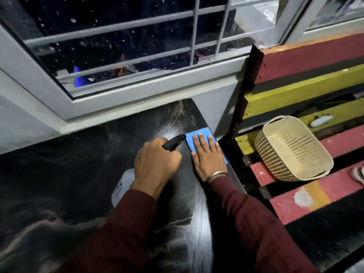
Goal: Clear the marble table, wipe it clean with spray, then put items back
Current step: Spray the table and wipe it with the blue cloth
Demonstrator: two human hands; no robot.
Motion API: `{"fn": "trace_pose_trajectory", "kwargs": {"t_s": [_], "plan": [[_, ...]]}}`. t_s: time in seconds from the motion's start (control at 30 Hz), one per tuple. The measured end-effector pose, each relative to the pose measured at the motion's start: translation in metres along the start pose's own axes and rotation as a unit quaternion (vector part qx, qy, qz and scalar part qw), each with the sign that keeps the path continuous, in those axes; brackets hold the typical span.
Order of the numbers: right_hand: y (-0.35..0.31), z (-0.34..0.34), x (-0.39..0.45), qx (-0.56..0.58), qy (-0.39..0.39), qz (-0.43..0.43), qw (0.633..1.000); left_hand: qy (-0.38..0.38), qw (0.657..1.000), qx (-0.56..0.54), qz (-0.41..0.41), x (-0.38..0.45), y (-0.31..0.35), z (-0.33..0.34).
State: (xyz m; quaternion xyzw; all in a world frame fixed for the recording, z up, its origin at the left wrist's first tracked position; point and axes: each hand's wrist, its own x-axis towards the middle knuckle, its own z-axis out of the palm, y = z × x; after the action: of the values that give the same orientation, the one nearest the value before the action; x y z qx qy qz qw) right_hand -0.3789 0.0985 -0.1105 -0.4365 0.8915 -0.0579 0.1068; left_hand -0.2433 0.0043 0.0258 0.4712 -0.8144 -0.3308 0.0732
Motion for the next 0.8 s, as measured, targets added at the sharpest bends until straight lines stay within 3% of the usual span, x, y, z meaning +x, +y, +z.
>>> {"fn": "trace_pose_trajectory", "kwargs": {"t_s": [0.43,0.57,0.67,0.73,0.8], "plan": [[-0.065,0.001,0.152,0.001,0.008,-0.002,1.000,0.062,0.998,-0.002,-0.014,0.028,-0.023,-0.023],[-0.108,0.011,0.112,-0.042,-0.076,-0.168,0.982,0.069,0.997,-0.009,-0.038,0.031,-0.028,-0.029],[-0.106,0.019,0.039,0.010,-0.074,-0.279,0.957,0.076,0.995,-0.030,-0.063,0.028,-0.035,-0.030],[-0.074,0.015,0.028,-0.016,-0.058,-0.280,0.958,0.079,0.994,-0.041,-0.068,0.022,-0.037,-0.033],[-0.036,0.008,0.040,-0.030,-0.019,-0.188,0.982,0.076,0.994,-0.041,-0.065,0.014,-0.040,-0.037]]}}
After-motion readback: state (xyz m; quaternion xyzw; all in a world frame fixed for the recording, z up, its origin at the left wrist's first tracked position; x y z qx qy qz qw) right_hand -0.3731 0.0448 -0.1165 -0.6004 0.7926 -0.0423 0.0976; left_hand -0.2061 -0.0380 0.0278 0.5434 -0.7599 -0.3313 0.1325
